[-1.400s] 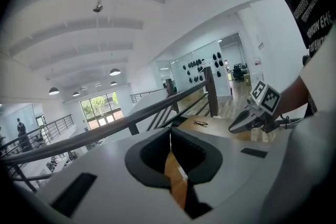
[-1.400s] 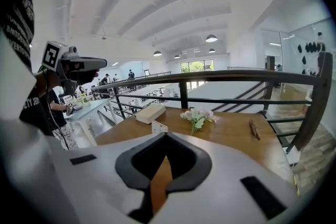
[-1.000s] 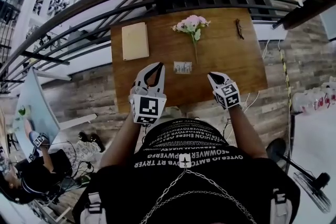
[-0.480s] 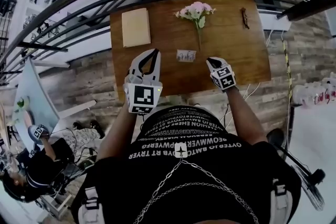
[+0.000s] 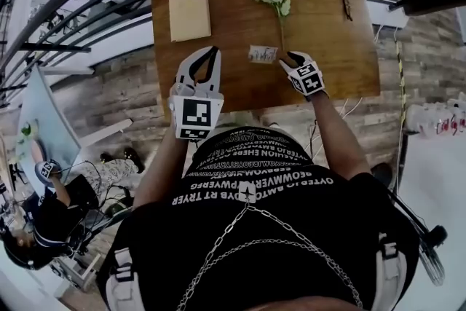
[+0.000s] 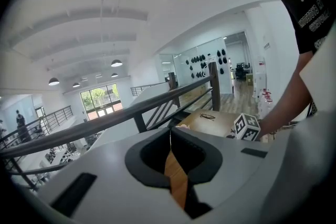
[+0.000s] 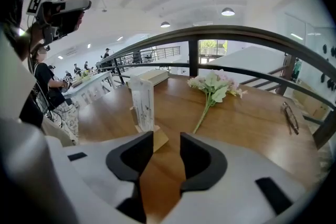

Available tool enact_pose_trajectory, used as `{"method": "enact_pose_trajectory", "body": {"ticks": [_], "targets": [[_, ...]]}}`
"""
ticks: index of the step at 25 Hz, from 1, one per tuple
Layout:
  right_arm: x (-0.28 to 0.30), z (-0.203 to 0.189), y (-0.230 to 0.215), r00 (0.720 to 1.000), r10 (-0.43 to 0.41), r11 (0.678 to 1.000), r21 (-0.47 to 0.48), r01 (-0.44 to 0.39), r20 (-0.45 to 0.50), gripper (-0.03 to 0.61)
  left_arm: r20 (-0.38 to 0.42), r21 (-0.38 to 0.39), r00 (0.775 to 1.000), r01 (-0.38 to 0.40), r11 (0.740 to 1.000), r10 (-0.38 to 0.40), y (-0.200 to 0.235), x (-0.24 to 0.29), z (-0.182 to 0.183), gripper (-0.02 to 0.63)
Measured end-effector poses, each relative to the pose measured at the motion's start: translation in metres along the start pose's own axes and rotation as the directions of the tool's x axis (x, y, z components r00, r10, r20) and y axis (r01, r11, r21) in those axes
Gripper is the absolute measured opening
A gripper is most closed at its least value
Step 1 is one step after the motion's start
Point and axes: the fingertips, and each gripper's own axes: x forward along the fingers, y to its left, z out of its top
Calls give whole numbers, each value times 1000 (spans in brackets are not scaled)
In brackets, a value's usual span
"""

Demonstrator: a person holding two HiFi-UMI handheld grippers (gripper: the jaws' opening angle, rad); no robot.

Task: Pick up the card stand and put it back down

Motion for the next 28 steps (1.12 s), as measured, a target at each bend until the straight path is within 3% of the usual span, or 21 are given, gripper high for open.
{"method": "enact_pose_trajectory", "body": {"ticks": [6, 15, 23, 28], "targets": [[24, -7, 25, 997, 70, 997, -21, -70, -35, 213, -19, -14, 1000, 11, 1000, -11, 0, -2, -13, 29], [58, -23, 24, 990, 94, 995, -7, -96, -106, 218, -63, -33, 998, 9, 999, -11, 0, -10, -35, 29], [69, -20, 21, 992, 124, 989, 79, -123, -9, 233, -105, -40, 994, -6, 999, 2, -4, -15, -51, 29], [68, -20, 22, 991, 135, 990, 39, -135, -5, 202, -116, -28, 993, -5, 1000, 2, -11, -17, -51, 29]]}}
